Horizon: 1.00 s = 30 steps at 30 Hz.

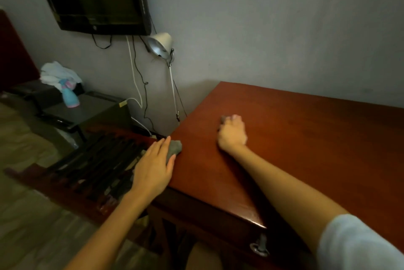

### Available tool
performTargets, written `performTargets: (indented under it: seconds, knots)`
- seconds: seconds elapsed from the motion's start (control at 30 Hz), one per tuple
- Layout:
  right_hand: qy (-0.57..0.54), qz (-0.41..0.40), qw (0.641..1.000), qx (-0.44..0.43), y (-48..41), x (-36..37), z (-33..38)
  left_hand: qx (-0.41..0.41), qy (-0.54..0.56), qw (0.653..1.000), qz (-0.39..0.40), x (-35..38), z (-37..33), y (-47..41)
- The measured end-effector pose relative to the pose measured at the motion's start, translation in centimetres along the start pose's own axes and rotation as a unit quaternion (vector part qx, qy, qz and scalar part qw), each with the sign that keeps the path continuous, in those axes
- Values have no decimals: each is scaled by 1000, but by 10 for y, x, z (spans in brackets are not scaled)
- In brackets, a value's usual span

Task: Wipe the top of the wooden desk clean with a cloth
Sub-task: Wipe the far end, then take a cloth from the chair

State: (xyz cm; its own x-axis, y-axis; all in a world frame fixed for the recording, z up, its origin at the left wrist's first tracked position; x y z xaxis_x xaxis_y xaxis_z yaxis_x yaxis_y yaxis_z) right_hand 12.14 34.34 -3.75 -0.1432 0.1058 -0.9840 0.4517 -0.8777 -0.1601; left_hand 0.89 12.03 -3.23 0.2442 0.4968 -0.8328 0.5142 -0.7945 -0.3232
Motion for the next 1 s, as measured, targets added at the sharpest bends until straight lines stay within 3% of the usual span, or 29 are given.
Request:
performTargets:
  seconds: [0.17,0.3,0.4,0.53,0.63,0.73,0.83,1.0]
  knots:
    - [-64,38,965,-250,20,-2,153,-2,-7,1000,-19,-2,-1,0]
    - [-121,111,923,-347,38,-14,159,-9,-7,1000,-26,-6,-4,0]
    - [-151,48,938,-307,35,-49,109,-7,-9,1000,-13,-6,-3,-1]
    - [-138,-78,979,-130,46,-95,-26,3,-18,1000,-3,-5,-4,-1]
    - [-64,-61,996,13,102,-88,-131,14,-25,1000,2,-4,-5,-3]
    - [45,-4,994,100,171,-63,-180,13,-37,999,10,-1,-4,-3]
    - [66,16,987,145,204,-49,-165,10,-43,999,14,0,-6,-3]
    - [56,5,998,-26,204,-34,-7,5,-33,999,17,-3,-9,0]
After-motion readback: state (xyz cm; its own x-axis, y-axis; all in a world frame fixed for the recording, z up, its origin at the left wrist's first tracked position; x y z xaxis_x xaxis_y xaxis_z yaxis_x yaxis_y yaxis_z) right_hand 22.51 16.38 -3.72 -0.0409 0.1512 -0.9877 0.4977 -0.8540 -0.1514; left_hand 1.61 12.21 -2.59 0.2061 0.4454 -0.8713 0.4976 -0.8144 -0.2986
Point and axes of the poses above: each hand's wrist, its own y-axis away from the middle knuckle, its own x-axis out of the palm, z = x × y, the point moved 8 cm from there along -y, towards the middle knuckle, and after that the axes turned 13 degrees about y, right-handed, at the moved point
